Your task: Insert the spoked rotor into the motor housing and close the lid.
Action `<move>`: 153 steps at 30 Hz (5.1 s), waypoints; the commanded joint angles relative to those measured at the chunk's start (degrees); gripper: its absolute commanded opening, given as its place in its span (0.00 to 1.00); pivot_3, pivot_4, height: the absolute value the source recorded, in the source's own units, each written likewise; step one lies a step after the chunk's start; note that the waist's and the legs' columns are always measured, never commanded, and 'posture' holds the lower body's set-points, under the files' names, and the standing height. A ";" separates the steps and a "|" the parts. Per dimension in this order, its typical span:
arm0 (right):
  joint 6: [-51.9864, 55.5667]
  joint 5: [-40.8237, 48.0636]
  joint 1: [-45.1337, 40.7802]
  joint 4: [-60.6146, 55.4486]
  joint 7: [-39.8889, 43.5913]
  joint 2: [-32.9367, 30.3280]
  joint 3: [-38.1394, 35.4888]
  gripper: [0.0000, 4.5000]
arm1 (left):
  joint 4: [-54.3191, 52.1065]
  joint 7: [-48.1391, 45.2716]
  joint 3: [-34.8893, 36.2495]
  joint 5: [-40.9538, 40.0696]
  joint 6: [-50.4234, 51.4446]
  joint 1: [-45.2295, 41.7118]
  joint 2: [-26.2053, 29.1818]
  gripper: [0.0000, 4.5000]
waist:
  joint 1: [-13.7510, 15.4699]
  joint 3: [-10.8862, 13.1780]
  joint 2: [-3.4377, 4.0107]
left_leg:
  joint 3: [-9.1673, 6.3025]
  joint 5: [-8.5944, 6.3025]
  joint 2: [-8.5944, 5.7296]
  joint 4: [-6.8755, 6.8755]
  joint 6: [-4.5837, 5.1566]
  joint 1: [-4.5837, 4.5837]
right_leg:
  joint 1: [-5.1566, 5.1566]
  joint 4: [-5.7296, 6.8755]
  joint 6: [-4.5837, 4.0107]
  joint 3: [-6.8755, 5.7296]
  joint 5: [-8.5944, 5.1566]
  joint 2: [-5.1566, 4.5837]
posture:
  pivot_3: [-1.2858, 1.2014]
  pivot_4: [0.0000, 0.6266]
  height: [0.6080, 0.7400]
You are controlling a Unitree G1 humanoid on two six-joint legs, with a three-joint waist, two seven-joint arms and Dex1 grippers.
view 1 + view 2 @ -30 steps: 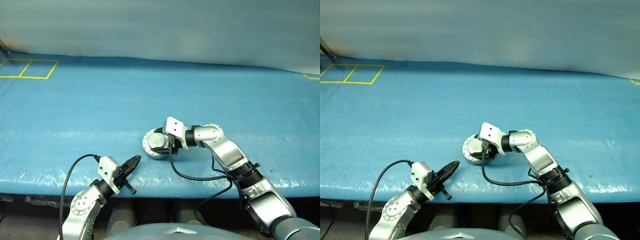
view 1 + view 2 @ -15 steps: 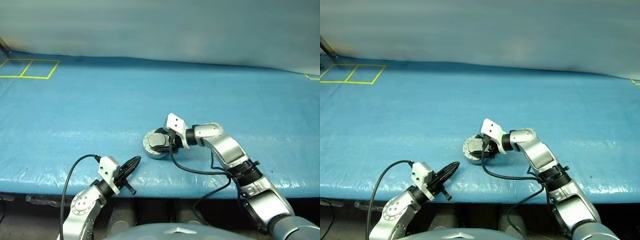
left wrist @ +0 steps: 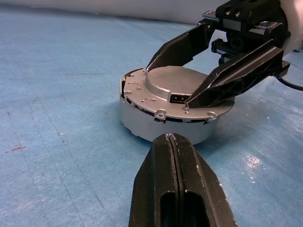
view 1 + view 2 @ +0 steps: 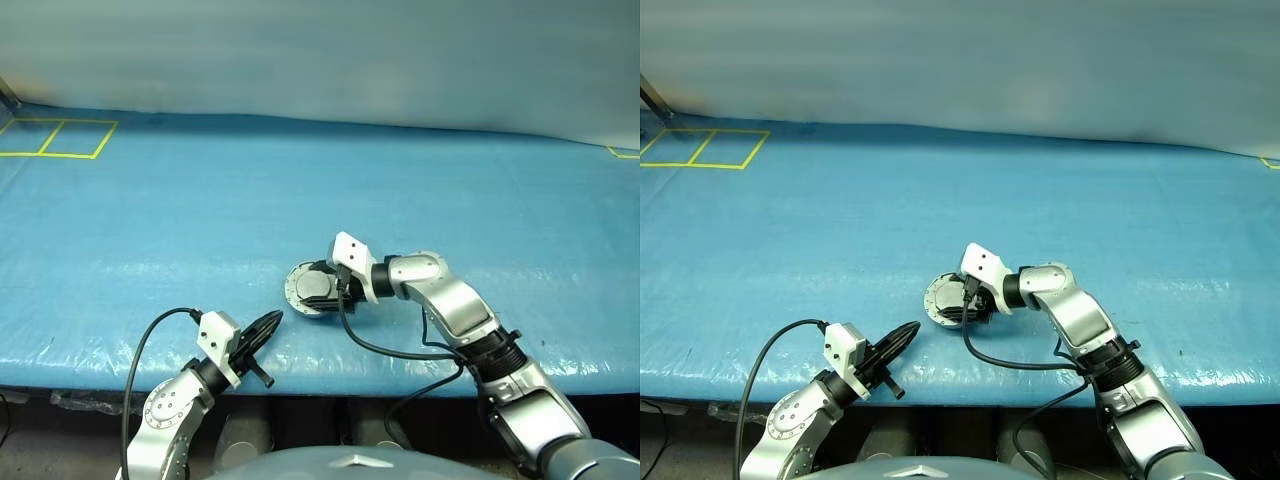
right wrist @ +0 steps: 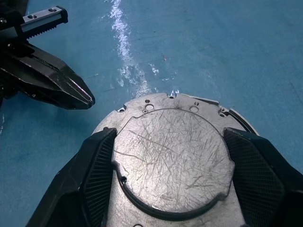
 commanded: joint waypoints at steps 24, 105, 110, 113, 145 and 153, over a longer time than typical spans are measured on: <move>-9.68 -2.78 -4.49 6.87 3.87 1.87 1.40 0.73 | -0.58 -0.53 -0.24 -0.50 -0.11 -0.51 -0.27 0.00 | -0.09 0.05 -0.01 | 0.01 0.01 0.01 -0.01 -0.01 -0.03 | -0.06 0.05 -0.04 0.00 -0.02 0.01 | 0.52 0.24 1.00; -6.50 -6.58 -1.31 11.85 3.15 -0.71 5.45 0.73 | -0.36 -1.68 0.11 -0.87 1.62 -2.55 1.14 0.00 | 0.23 -0.09 0.23 | 0.06 -0.21 -0.04 -0.43 -0.42 0.58 | 0.12 -0.25 0.20 -0.70 -0.24 -1.13 | 0.52 0.24 1.00; -9.00 -7.41 -1.20 12.97 1.82 -0.40 5.10 0.73 | -0.75 -1.59 0.23 -0.99 2.52 -3.16 1.20 0.00 | 0.08 -0.09 0.19 | 0.04 -0.09 -0.03 -0.78 -0.15 0.45 | 0.12 -0.78 0.18 -0.88 -0.16 -0.95 | 0.52 0.24 1.00; -5.74 -6.94 -1.34 13.05 2.46 -0.63 5.40 0.73 | -1.12 -1.54 0.28 -1.10 3.02 -3.31 1.23 0.00 | 0.08 -0.09 0.19 | 0.04 -0.14 -0.02 -0.81 -0.14 0.43 | 0.11 -0.82 -0.02 -0.89 -0.05 -0.91 | 0.52 0.24 1.00; -13.32 -7.88 0.46 14.00 0.90 -1.13 4.76 0.73 | -5.09 11.31 14.04 -26.60 32.54 -17.45 -1.41 0.00 | 0.23 -0.09 0.11 | -0.08 -0.14 -0.01 -0.63 -0.14 0.46 | 0.34 -0.81 0.36 -1.04 -0.14 -0.92 | 0.52 0.24 1.00; -13.31 -8.03 0.37 14.21 0.46 -0.42 4.70 0.73 | -1.35 11.90 15.74 -39.98 49.94 -26.20 1.22 0.00 | 0.08 -0.06 -0.01 | 0.00 -0.12 -0.07 -0.61 -0.13 0.63 | 0.48 -0.80 0.47 -0.91 -0.07 -0.57 | 0.52 0.24 1.00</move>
